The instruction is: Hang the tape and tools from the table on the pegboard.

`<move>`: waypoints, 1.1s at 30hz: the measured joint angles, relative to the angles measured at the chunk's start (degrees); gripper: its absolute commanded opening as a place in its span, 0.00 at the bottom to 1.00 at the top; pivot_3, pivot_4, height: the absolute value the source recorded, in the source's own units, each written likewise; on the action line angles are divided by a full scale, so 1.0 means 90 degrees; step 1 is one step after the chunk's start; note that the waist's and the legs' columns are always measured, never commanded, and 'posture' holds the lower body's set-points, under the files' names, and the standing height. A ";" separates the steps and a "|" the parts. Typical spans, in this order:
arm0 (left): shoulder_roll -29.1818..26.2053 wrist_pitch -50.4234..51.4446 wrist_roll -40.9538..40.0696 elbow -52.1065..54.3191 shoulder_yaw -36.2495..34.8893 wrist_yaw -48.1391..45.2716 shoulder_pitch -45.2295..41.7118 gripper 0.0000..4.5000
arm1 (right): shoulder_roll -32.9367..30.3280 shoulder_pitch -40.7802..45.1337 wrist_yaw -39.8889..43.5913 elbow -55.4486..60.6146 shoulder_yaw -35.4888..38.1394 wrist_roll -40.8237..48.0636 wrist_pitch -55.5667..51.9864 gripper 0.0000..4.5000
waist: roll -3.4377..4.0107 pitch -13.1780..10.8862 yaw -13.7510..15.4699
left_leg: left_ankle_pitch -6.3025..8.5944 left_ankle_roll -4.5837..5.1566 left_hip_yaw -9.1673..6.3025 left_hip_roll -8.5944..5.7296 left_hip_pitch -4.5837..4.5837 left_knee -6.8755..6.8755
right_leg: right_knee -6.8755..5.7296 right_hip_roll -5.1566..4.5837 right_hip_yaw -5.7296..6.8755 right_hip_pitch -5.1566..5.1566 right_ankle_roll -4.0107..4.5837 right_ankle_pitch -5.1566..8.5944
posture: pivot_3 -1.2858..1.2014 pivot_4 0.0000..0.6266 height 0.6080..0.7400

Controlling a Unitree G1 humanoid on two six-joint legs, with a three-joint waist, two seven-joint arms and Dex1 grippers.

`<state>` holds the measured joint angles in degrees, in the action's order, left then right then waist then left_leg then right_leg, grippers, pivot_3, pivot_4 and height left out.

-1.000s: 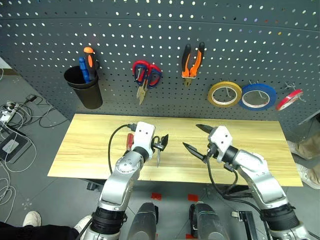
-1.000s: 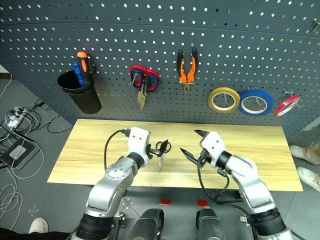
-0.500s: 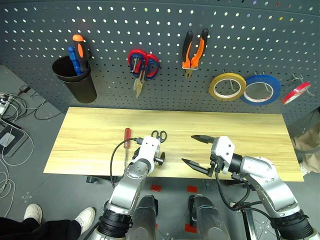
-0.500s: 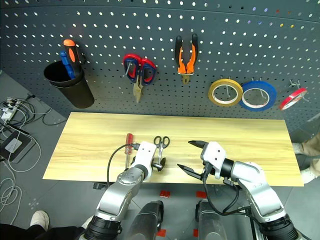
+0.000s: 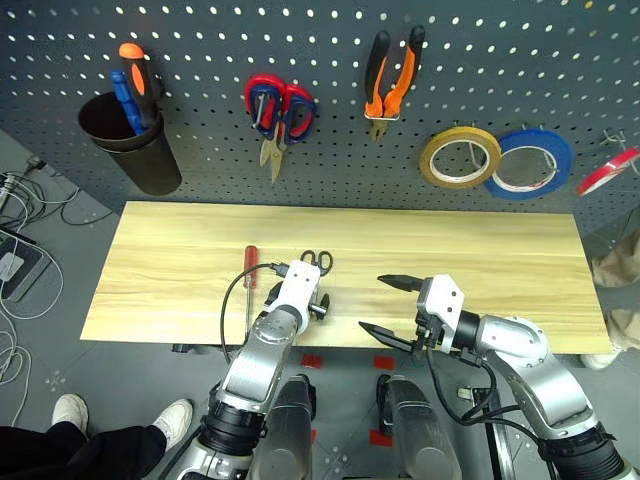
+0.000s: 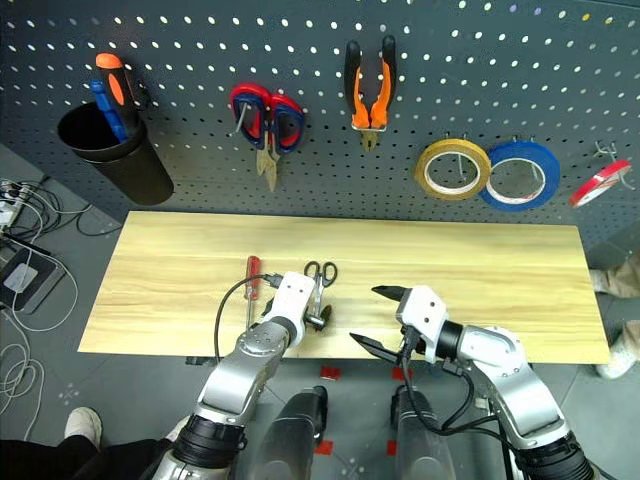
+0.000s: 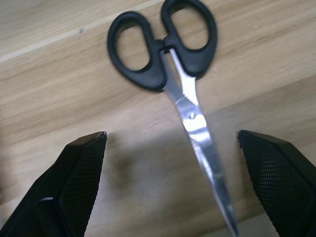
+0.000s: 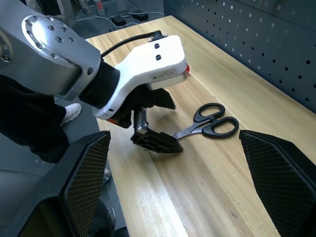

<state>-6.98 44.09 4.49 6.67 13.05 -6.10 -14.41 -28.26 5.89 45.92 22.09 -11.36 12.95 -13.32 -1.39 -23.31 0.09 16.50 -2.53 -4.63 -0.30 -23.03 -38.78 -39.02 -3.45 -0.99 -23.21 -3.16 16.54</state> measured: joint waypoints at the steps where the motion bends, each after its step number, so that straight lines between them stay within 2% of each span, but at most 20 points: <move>1: 0.0022 -0.0033 -0.0013 -0.0021 -0.0004 -0.0034 -0.0002 0.83 | 0.0000 0.0004 -0.0006 0.0000 0.0000 -0.0002 -0.0001 1.00 | 0.0000 -0.0006 -0.0002 | 0.0000 0.0000 0.0000 0.0000 0.0000 0.0000 | 0.0001 0.0000 0.0001 0.0000 0.0000 0.0000 | 0.53 0.78 1.00; 13: 0.0044 -0.0221 -0.0107 -0.0242 -0.0248 -0.0151 -0.0230 0.05 | 0.0036 0.0151 -0.0134 -0.0006 0.0001 -0.0038 -0.0054 1.00 | 0.0002 -0.0118 -0.0013 | 0.0000 -0.0001 -0.0001 0.0002 0.0000 0.0003 | 0.0001 -0.0001 0.0002 -0.0002 -0.0002 0.0000 | 0.53 0.79 1.00; 24: -0.0041 -0.0237 -0.0096 -0.0220 -0.0258 -0.0227 -0.0213 0.05 | 0.0094 0.0259 -0.0133 -0.0283 0.0000 -0.0053 0.0049 1.00 | 0.0002 -0.0120 -0.0008 | 0.0000 -0.0002 -0.0001 0.0006 0.0001 0.0007 | 0.0004 -0.0001 0.0002 -0.0004 -0.0004 0.0001 | 0.54 0.73 1.00; 28: -0.0304 -0.0237 -0.0095 0.0056 -0.0268 -0.0347 0.0039 0.05 | 0.0103 0.0297 -0.0108 -0.0306 0.0009 -0.0051 0.0132 1.00 | 0.0004 -0.0119 -0.0021 | -0.0003 -0.0009 -0.0001 0.0012 0.0002 0.0021 | 0.0008 -0.0002 0.0001 -0.0010 -0.0005 0.0002 | 0.54 0.68 1.00; 33: -0.0836 -0.0441 -0.0033 0.0464 -0.0226 -0.0616 0.0438 0.05 | 0.0108 0.0319 -0.0115 -0.0293 0.0236 0.0166 0.0098 1.00 | 0.0001 -0.0114 -0.0007 | -0.0043 -0.0079 -0.0003 0.0010 0.0000 0.0072 | 0.0015 -0.0017 0.0006 -0.0028 -0.0005 0.0002 | 0.55 0.59 1.00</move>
<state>-14.50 40.12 4.20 10.84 11.02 -11.64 -10.47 -27.29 8.76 44.88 19.46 -9.23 14.45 -12.43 -1.38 -24.33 0.03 16.11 -3.25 -4.66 -0.21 -23.03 -38.13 -38.89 -3.60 -0.94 -23.47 -3.20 16.56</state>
